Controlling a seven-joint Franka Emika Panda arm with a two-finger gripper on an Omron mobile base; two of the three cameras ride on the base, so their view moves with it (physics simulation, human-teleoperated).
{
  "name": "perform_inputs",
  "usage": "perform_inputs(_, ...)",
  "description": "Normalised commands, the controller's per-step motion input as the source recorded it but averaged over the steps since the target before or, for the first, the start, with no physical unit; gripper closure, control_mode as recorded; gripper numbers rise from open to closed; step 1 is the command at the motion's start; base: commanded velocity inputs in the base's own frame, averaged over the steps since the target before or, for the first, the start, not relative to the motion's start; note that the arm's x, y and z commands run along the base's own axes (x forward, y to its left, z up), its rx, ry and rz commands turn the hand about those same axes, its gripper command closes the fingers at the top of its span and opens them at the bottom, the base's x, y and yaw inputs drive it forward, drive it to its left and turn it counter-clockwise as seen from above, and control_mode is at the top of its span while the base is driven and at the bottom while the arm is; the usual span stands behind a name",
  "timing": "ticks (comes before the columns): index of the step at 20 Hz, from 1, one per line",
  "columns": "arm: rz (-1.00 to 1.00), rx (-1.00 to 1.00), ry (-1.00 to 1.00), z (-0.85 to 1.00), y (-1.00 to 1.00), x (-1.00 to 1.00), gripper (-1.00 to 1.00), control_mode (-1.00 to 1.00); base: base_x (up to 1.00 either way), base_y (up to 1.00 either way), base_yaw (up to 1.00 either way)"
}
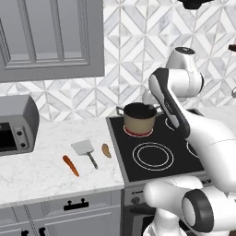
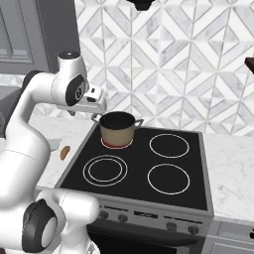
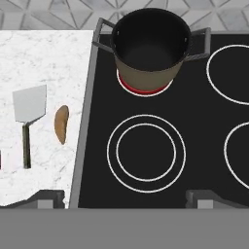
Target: Put the carrot and sweet potato in the pot. Retrieve the spatula and lightly stir the vegetables in the pot.
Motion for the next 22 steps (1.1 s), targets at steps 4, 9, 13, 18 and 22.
perform_inputs(4, 0.0, 0.0, 0.0, 0.0, 0.0, 0.0, -1.0, 1.0, 0.18, 0.3, 0.0)
perform_inputs(9, 0.0, 0.0, 0.0, 0.0, 0.0, 0.0, -1.0, 1.0, 0.02, 0.04, 0.0)
perform_inputs(13, 0.0, 0.0, 0.0, 0.0, 0.0, 0.0, -1.0, 1.0, 0.0, 0.0, 0.0)
perform_inputs(18, 0.01, 0.0, 0.02, -0.09, 0.17, 0.01, -1.0, -1.0, 0.0, 0.01, 0.0)
perform_inputs(22, 0.07, 0.0, 0.06, -0.32, 0.75, 0.0, -1.0, -1.0, 0.0, 0.0, 0.0)
